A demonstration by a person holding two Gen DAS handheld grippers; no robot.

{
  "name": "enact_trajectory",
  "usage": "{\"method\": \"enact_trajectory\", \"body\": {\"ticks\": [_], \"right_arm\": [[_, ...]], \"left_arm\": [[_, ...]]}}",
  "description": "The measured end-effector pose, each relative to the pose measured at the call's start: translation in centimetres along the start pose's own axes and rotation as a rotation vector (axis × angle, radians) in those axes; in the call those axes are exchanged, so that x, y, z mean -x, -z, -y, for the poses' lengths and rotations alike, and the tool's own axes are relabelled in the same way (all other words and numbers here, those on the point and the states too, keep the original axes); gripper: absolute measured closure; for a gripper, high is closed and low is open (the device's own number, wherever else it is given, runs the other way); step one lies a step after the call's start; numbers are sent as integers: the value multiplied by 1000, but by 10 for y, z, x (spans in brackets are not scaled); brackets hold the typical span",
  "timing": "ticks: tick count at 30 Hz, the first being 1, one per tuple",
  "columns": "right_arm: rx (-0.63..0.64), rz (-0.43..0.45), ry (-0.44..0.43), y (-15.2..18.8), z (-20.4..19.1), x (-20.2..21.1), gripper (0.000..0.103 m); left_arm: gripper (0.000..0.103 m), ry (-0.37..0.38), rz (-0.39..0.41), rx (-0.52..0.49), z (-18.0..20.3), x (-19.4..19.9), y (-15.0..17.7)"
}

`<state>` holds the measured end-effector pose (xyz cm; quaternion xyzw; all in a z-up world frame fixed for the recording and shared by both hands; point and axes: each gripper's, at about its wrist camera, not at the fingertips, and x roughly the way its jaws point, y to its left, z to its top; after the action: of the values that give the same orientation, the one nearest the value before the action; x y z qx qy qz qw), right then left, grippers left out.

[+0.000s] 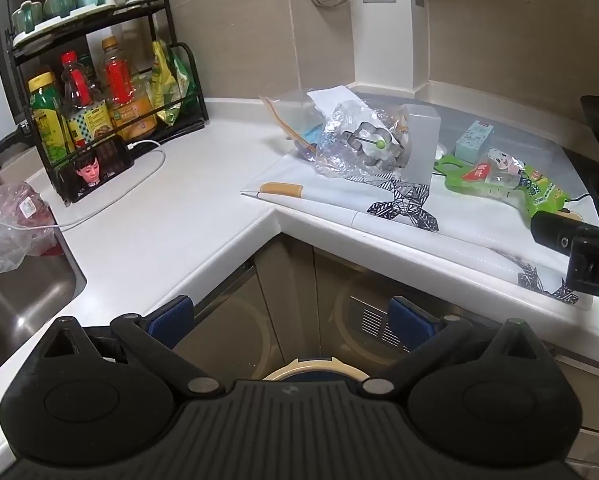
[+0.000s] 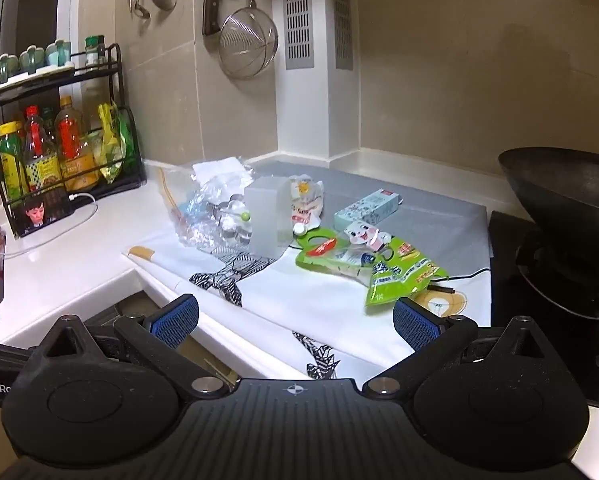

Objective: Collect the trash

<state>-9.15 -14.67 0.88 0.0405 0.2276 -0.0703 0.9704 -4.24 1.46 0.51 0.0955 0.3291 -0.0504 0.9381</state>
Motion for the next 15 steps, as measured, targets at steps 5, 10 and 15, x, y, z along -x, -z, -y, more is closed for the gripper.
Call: {"method": "enact_trajectory", "body": {"ticks": [5, 10, 15], "right_arm": [[-19, -19, -21, -3, -2, -2, 0], [-18, -15, -25, -4, -1, -3, 0], [-16, 6, -28, -3, 0, -6, 0]], "left_arm": [[0, -8, -2, 18, -5, -1, -1], [0, -14, -5, 24, -6, -1, 0], [0, -14, -3, 23, -6, 0, 1]]}}
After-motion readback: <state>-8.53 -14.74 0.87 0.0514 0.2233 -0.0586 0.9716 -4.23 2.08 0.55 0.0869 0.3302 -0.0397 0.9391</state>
